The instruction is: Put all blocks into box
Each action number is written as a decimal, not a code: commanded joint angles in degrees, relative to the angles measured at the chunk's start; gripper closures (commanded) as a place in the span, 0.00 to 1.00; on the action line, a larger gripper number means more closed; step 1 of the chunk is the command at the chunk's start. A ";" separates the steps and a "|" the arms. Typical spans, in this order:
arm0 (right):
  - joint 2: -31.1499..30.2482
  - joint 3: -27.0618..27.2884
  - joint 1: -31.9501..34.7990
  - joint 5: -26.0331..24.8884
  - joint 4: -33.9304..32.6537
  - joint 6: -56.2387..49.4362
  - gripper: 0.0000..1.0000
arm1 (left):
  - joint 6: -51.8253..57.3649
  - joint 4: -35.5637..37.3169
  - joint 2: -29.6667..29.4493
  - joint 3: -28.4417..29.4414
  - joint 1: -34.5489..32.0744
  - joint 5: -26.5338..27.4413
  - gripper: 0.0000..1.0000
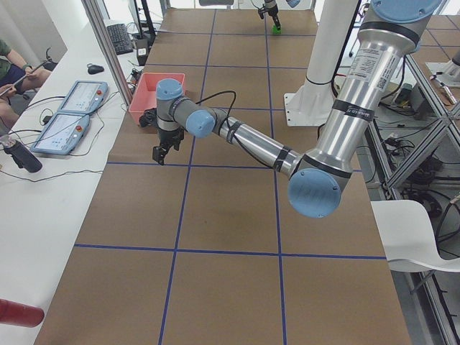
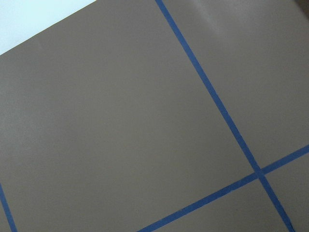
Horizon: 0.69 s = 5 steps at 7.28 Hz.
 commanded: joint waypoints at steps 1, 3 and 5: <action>0.74 -0.16 -0.82 -0.37 1.72 0.20 1.00 | 0.00 0.00 0.09 0.03 0.04 -0.23 0.00; 0.66 0.62 1.10 -0.55 6.47 0.28 1.00 | -0.09 0.00 0.26 -0.15 -0.05 -0.41 0.00; 1.62 4.03 9.59 -0.99 6.39 -0.41 1.00 | -0.26 -0.26 2.09 -1.02 0.04 -0.50 0.00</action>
